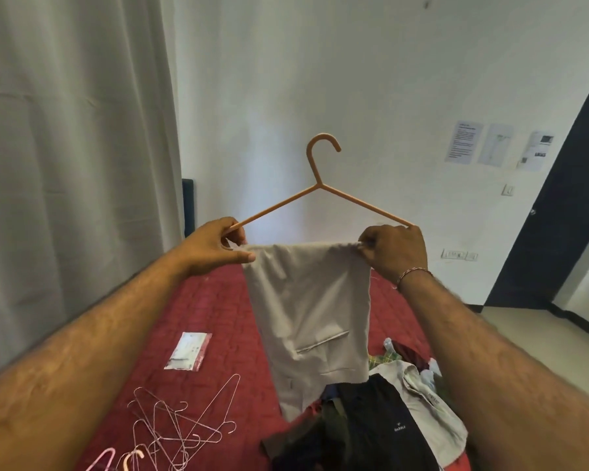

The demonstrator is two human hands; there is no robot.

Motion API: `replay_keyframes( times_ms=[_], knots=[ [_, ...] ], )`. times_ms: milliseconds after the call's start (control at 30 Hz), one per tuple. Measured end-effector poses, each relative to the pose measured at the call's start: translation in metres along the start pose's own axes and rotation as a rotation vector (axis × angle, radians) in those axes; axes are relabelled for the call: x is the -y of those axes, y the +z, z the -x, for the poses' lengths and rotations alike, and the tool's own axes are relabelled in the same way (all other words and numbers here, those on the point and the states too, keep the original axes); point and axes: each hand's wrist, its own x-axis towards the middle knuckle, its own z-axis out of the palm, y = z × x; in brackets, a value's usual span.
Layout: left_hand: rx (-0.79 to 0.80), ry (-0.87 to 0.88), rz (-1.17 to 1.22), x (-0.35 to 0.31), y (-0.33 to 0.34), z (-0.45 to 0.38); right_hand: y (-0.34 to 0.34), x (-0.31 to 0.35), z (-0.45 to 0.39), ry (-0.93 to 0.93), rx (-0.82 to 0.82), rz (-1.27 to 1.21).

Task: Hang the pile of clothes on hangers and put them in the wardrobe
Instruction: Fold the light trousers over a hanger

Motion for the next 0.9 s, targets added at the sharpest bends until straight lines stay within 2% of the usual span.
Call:
replay_keyframes(
  times_ms=[67, 200, 333, 467, 633, 900],
  knots=[
    [-0.009, -0.027, 0.077, 0.001, 0.006, -0.003, -0.002, -0.001, 0.001, 0.01, 0.028, -0.018],
    [0.158, -0.03, 0.087, 0.002, 0.008, -0.013, -0.006, -0.006, 0.024, 0.044, 0.08, -0.022],
    [0.265, 0.094, 0.106, -0.01, 0.025, -0.028, -0.018, -0.018, 0.062, 0.16, 0.115, 0.042],
    [0.342, 0.193, 0.24, -0.028, 0.052, -0.042, -0.043, -0.029, 0.108, 0.316, 0.097, 0.111],
    [0.486, 0.443, 0.257, -0.053, 0.086, -0.039, -0.094, -0.028, 0.181, 0.481, 0.055, 0.255],
    [0.726, 0.691, 0.464, -0.152, 0.143, 0.038, -0.211, -0.005, 0.324, 0.721, 0.002, 0.592]
  ],
)
